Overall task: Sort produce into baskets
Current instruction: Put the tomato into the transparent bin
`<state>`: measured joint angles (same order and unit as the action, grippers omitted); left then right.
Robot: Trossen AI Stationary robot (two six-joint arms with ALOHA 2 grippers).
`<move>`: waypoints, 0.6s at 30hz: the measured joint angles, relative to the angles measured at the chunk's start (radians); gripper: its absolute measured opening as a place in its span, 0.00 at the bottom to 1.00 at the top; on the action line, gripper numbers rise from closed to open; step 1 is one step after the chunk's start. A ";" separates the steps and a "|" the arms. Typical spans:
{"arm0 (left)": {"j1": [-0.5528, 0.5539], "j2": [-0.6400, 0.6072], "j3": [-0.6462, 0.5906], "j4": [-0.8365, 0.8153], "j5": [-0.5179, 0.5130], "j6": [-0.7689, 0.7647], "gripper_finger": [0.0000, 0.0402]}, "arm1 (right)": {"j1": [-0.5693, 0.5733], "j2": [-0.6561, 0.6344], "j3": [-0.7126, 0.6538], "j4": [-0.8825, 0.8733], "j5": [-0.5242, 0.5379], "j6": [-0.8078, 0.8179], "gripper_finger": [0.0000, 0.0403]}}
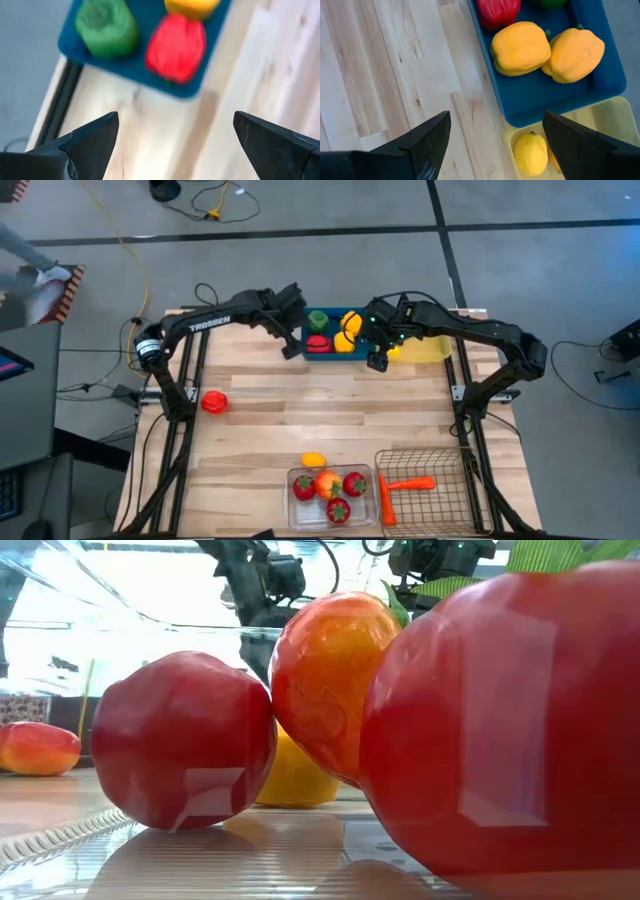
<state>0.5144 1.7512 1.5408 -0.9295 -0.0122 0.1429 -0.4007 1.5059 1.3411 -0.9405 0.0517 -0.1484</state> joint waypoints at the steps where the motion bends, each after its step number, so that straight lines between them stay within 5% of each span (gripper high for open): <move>1: 0.000 0.000 0.019 -0.054 0.002 0.000 0.95 | 0.000 0.000 0.000 0.000 0.000 -0.001 0.85; 7: 0.000 -0.016 0.040 -0.339 0.000 -0.014 0.95 | 0.000 0.000 0.000 0.000 0.000 -0.001 0.85; 18: -0.008 -0.257 -0.210 -0.353 -0.020 -0.062 0.95 | 0.000 0.000 0.000 0.000 0.000 -0.001 0.85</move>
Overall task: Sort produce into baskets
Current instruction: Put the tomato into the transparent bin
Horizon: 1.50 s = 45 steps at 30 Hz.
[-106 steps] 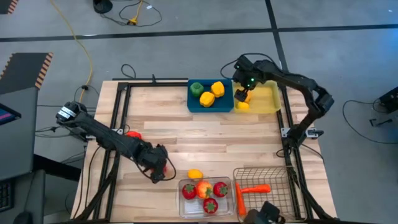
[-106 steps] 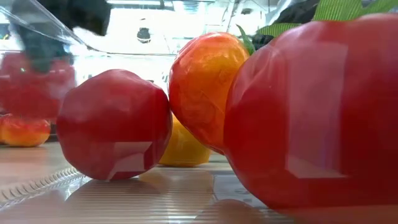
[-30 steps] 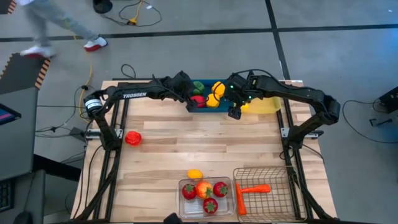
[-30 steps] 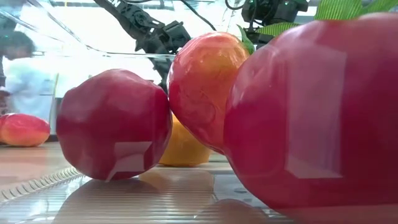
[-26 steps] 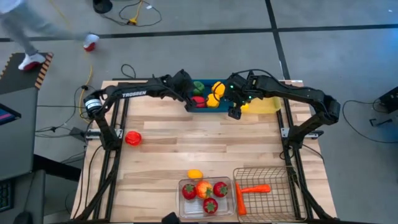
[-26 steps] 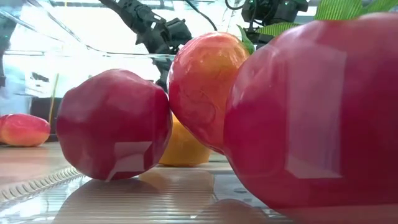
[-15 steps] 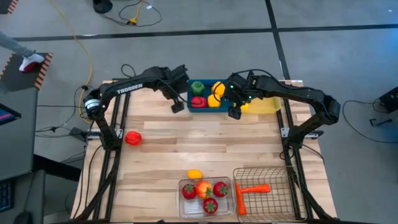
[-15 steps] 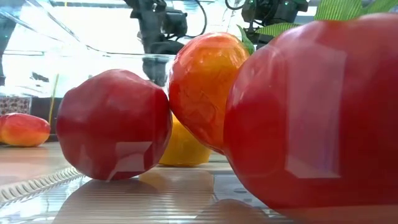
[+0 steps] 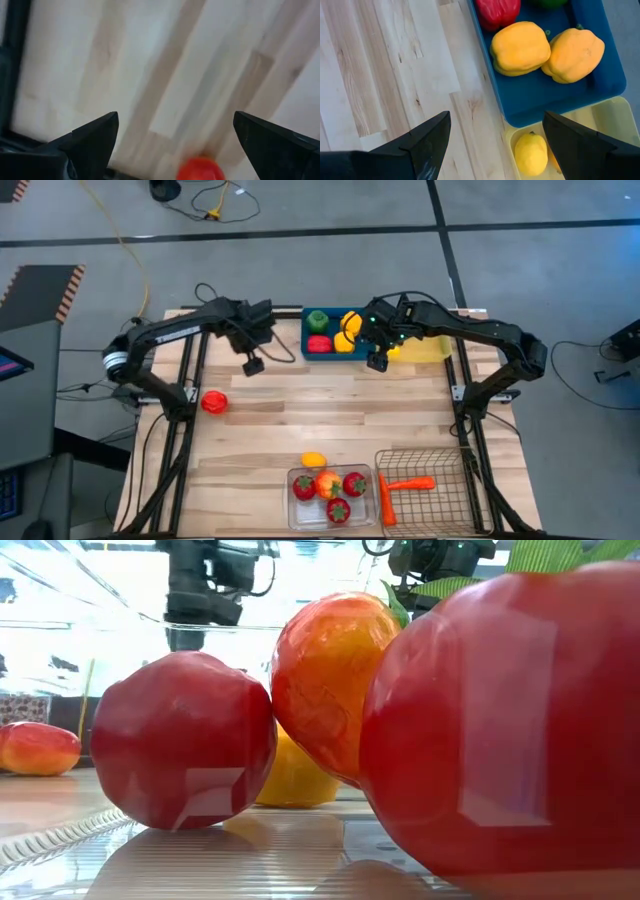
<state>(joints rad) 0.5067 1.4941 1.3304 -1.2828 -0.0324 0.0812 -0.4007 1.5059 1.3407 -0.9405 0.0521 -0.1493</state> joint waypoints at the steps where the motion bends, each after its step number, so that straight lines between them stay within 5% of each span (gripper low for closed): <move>1: -0.003 -0.027 -0.031 0.000 0.006 -0.008 0.95 | 0.000 0.000 0.000 0.000 0.000 0.000 0.85; 18: -0.116 -0.268 -0.426 -0.027 0.124 -0.309 0.95 | 0.000 0.000 0.000 0.002 0.000 0.003 0.85; 45: -0.185 -0.266 -0.604 0.012 0.053 -0.355 0.95 | 0.000 0.000 0.000 0.004 0.000 0.003 0.85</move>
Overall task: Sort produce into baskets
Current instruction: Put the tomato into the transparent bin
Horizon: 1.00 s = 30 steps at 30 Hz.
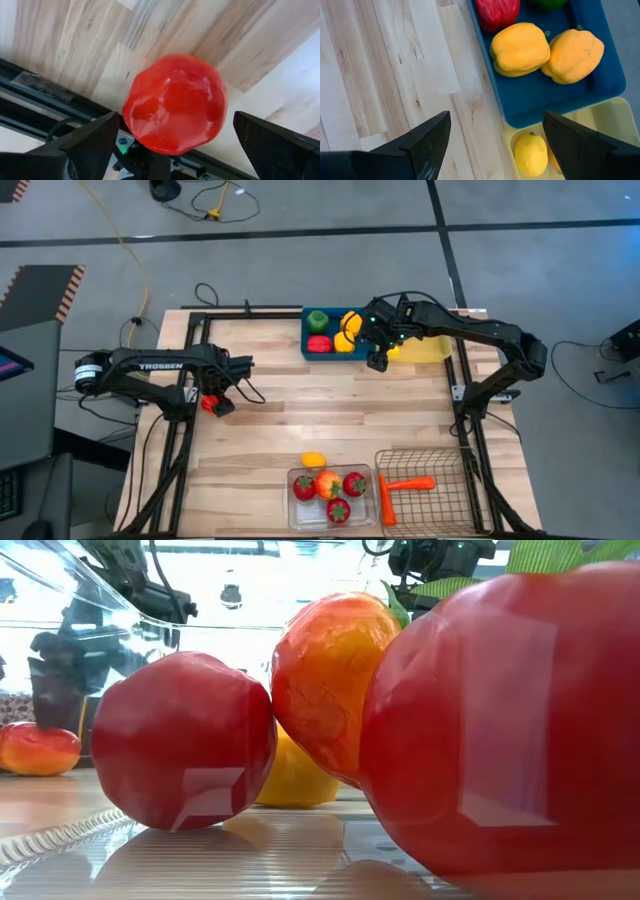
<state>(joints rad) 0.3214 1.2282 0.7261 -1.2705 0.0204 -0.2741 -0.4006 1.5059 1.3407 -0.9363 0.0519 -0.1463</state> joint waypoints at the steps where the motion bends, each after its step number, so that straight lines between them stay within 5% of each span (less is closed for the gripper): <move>1: 0.000 0.000 -0.004 0.007 0.000 0.000 0.95 | 0.000 0.000 0.000 0.000 0.000 0.000 0.85; 18: 0.000 -0.001 -0.088 0.104 0.037 -0.016 0.94 | 0.000 0.000 0.000 0.004 0.000 0.000 0.85; 30: 0.002 0.000 -0.090 0.107 0.080 -0.044 0.76 | 0.000 0.000 0.000 0.003 0.000 -0.003 0.85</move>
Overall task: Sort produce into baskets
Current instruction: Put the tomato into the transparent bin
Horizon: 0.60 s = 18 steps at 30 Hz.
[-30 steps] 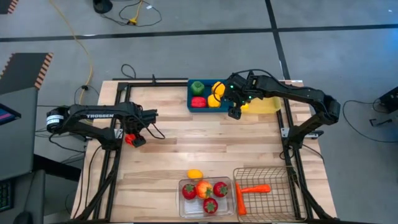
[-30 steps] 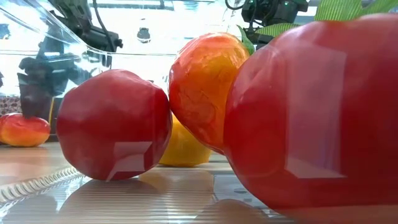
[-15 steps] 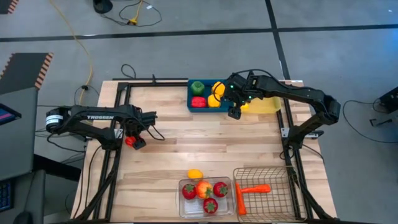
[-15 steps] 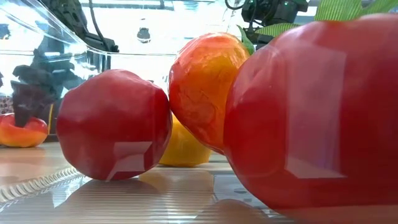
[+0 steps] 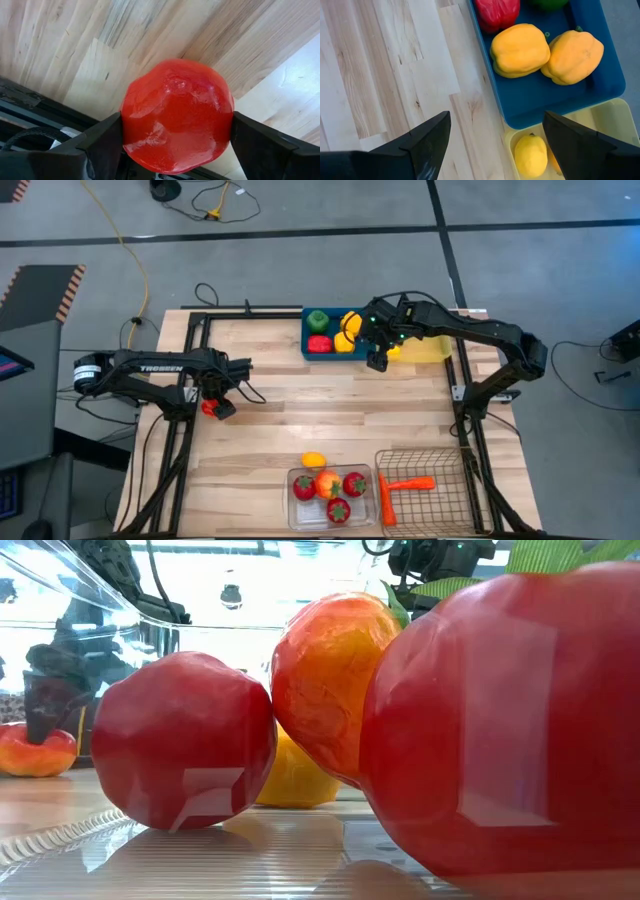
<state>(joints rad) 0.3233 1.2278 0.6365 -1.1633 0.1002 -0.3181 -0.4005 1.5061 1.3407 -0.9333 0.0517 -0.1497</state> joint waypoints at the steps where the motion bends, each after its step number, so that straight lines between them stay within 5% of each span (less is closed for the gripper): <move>1: 0.000 0.000 0.000 0.000 0.001 -0.001 0.75 | 0.000 0.000 0.000 0.000 0.000 0.000 0.85; 18: -0.002 0.003 0.225 0.037 0.081 -0.011 0.75 | 0.000 0.000 0.000 0.000 0.000 0.000 0.85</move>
<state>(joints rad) 0.3214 1.2304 0.8613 -1.1267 0.1812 -0.3293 -0.4005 1.5059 1.3407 -0.9334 0.0517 -0.1493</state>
